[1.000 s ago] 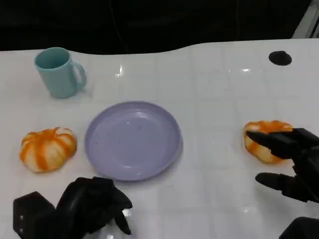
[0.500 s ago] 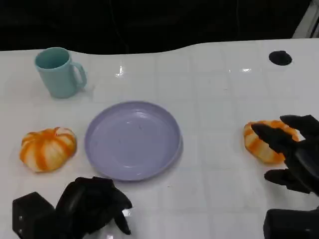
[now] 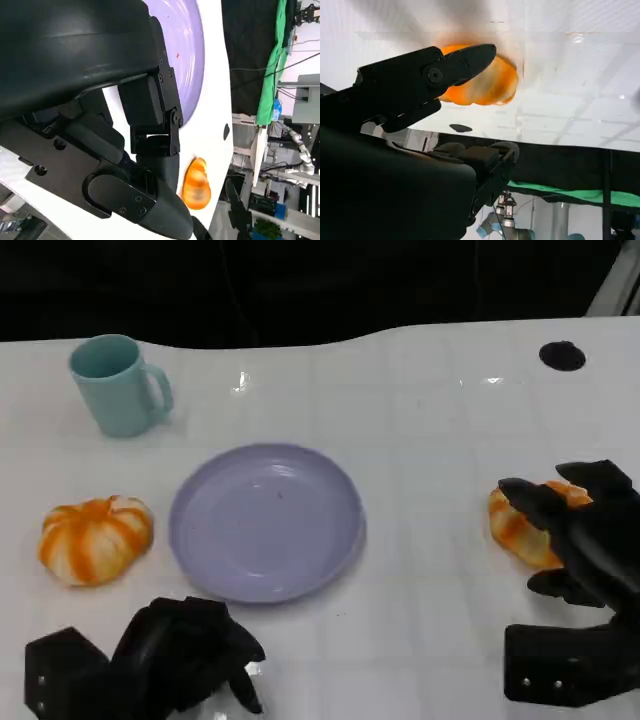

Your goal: Grasp the bread from the table and place it into the plate.

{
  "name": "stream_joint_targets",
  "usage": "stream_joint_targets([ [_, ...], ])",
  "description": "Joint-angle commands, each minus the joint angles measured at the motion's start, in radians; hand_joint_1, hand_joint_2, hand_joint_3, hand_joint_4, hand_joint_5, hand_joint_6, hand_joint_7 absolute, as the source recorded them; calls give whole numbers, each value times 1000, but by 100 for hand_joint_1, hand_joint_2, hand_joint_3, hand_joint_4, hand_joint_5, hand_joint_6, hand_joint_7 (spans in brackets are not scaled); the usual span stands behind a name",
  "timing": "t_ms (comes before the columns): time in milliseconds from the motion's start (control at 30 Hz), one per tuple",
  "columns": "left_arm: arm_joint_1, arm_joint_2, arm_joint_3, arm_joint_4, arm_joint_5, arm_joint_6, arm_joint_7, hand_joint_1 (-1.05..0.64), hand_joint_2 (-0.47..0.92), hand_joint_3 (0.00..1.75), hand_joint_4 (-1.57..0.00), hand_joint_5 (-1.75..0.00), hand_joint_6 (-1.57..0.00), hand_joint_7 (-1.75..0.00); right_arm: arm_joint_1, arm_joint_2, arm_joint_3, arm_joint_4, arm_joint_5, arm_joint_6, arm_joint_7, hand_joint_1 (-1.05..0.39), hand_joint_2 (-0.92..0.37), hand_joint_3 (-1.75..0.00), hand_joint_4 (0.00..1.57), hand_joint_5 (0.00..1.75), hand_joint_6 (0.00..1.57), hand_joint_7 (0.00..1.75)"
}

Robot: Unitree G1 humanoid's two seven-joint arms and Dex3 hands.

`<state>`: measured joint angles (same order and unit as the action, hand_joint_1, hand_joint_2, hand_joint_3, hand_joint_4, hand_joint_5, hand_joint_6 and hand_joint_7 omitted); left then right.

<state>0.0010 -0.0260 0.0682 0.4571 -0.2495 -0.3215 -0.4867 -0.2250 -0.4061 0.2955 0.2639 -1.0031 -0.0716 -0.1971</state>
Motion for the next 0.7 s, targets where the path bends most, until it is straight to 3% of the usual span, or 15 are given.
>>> stream_joint_targets([
  [33, 12, 12, 3, -8, -6, 4, -1, -105, 79, 0, -150, -91, -157, -49, -59, 1, 28, 90, 12, 18, -28, -43, -80, 0, 0, 48, 32, 0],
  [467, 18, 13, 2, -15, -4, 1, -1, -105, 79, 0, -150, -92, -157, -49, -191, 18, 104, 351, 41, 31, -98, -43, -83, -1, 5, 43, 32, 0],
  [567, 20, 12, 1, -19, -1, 2, 4, -105, 79, 0, -150, -92, -157, -49, -220, 24, 125, 416, 50, 29, -111, -42, -85, 0, 18, 33, 37, 1],
  [700, 19, 12, 0, -16, 2, -4, 4, -105, 80, 1, -150, -92, -157, -49, -259, 41, 145, 532, 69, 7, -177, -34, -87, 0, 61, 22, 57, 3],
])
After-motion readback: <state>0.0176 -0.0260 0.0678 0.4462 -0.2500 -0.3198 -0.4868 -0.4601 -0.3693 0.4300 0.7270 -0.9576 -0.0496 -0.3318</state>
